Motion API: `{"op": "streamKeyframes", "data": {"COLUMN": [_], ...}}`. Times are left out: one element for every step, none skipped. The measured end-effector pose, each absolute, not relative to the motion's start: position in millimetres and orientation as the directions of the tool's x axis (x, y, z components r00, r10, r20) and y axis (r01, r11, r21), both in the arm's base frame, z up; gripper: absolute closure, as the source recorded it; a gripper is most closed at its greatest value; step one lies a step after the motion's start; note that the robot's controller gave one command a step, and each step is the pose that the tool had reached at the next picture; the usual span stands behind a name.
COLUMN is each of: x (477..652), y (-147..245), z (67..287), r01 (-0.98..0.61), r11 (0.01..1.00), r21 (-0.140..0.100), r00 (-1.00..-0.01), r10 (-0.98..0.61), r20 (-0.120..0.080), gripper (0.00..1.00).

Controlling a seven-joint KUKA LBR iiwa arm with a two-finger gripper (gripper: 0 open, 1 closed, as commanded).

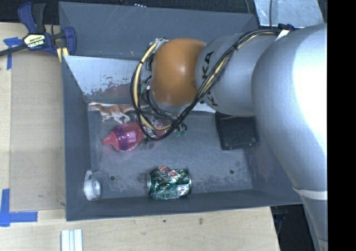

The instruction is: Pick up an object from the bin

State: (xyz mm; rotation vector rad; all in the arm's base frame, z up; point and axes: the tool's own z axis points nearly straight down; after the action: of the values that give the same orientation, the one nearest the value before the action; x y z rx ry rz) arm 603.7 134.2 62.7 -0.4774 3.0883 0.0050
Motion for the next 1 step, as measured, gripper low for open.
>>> {"op": "streamKeyframes", "data": {"x": [604.0], "y": [134.0], "z": [65.6], "r01": [-0.295], "r11": [0.955], "r21": [0.0], "r00": [-0.955], "r10": [-0.295], "r20": [-0.017], "gripper": [1.0]}}
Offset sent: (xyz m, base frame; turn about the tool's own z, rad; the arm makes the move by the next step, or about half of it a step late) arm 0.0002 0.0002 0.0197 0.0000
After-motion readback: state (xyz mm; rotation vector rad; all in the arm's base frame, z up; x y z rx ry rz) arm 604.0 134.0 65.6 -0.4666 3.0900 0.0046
